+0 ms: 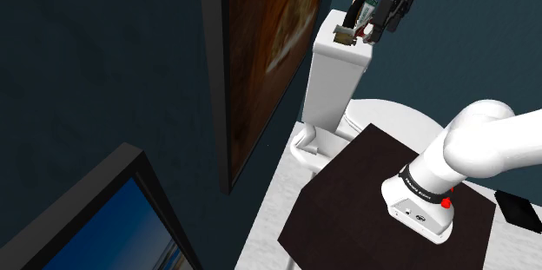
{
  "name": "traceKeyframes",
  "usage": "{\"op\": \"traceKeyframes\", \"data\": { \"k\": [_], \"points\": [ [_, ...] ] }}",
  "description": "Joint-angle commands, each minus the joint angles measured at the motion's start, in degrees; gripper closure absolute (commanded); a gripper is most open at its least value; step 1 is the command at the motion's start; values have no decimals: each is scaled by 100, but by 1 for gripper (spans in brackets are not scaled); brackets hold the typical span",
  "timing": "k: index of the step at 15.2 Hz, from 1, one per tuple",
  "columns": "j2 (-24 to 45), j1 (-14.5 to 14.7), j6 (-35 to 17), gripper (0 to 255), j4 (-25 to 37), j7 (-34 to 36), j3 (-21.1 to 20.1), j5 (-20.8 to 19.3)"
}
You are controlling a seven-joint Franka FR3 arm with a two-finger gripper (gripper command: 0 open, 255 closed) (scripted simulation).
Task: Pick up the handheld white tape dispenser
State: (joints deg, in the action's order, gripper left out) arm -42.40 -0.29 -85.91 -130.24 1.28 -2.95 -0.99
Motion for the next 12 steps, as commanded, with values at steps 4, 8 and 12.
{"op": "traceKeyframes", "data": {
  "k": [4, 8, 12],
  "points": [
    [251, -106, -156, 0, 64, -441, 339, -265],
    [677, -238, -378, 0, 245, -1015, 775, -575],
    [1196, -348, -603, 0, 537, -1577, 1194, -818]
  ]
}}
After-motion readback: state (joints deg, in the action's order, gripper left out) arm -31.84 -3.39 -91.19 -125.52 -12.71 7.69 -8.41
